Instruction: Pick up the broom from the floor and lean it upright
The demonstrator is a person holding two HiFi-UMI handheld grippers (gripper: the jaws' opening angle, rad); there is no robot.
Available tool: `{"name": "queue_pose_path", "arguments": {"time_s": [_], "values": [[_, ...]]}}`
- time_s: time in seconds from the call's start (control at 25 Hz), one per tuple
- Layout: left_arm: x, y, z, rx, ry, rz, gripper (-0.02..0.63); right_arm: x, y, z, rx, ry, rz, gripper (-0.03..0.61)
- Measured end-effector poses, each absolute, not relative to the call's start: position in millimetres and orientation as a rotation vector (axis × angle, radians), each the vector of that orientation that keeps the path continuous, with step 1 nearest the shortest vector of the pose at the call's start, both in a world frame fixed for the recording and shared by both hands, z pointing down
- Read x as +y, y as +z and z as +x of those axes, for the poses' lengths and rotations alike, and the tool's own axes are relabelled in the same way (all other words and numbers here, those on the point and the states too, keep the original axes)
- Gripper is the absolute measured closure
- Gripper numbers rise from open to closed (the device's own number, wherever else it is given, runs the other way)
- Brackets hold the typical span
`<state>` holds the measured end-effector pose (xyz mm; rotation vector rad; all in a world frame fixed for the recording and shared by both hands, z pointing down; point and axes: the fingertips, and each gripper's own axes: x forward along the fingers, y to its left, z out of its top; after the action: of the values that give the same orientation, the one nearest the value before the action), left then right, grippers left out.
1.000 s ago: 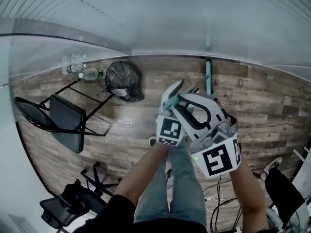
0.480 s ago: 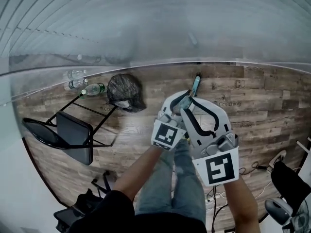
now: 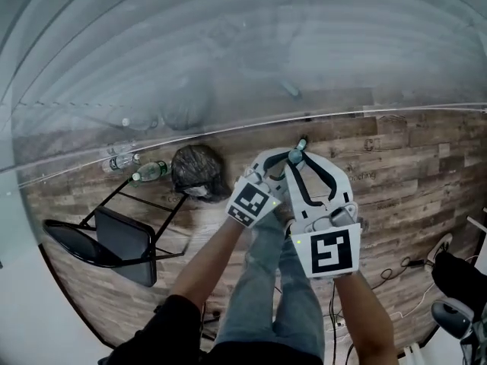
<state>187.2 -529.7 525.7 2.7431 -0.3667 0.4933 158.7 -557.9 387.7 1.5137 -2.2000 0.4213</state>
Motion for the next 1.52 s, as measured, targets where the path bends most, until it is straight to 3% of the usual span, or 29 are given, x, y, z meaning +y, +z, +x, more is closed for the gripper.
{"name": "queue_pose_path", "arguments": {"time_s": [0.88, 1.16, 1.52], "values": [[-596, 548, 156, -0.557, 0.655, 2.760, 0.514, -628, 407, 142, -2.087, 0.376, 1.626, 0.476], [-602, 543, 150, -0.600, 0.612, 2.725, 0.460, -629, 403, 145, -2.081, 0.366, 1.622, 0.434], [-596, 520, 140, -0.640, 0.580, 2.686, 0.456, -610, 380, 138, -2.118, 0.324, 1.578, 0.400]]}}
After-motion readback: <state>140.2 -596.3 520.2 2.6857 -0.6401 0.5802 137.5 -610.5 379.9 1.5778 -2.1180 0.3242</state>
